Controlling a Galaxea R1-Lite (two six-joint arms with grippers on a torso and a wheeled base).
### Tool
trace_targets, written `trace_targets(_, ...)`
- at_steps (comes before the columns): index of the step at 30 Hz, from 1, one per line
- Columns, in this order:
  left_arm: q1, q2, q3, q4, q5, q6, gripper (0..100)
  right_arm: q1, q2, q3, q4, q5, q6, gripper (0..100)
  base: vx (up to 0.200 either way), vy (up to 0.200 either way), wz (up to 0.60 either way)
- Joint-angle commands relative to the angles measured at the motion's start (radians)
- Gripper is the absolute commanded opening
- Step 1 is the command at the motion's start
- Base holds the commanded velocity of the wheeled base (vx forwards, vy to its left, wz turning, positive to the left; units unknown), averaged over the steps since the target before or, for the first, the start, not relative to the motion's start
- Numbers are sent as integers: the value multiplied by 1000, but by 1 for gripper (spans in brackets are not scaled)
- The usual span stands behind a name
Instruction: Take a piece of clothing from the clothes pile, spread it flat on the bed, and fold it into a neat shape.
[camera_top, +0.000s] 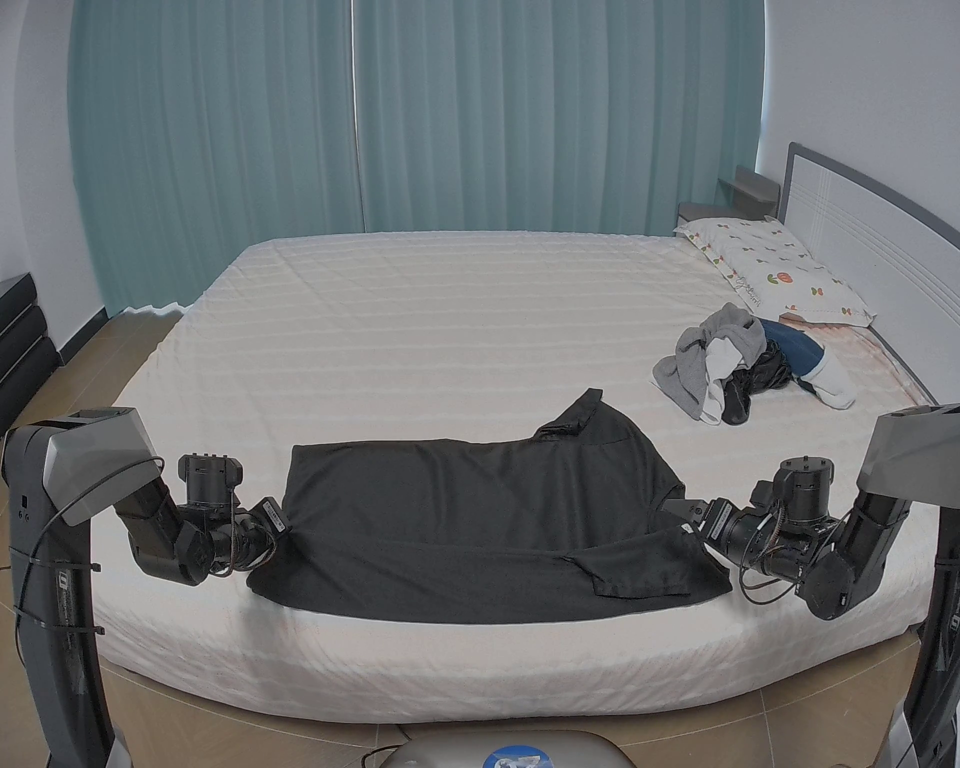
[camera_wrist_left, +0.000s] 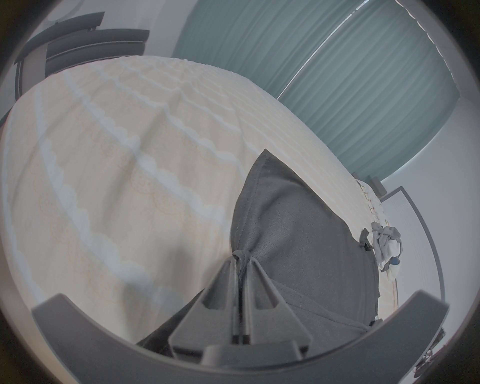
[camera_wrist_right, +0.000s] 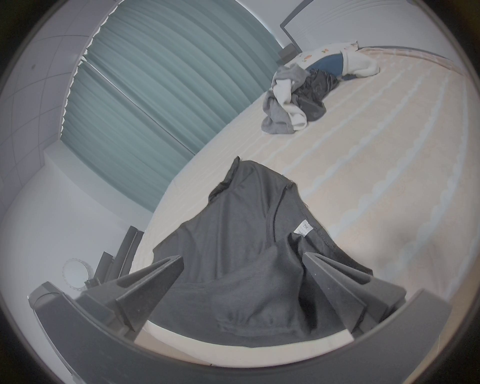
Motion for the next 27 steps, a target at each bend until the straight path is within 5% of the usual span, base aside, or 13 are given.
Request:
trace_targets(1,-1,2,11,-1,-11,-35,0,-38,139,-83,7,37,-26,100,0,0,0)
trace_targets(27,-1,2,6,-2,-13,-38,0,-57,223,-177,-29,60,-38,100,0,0,0)
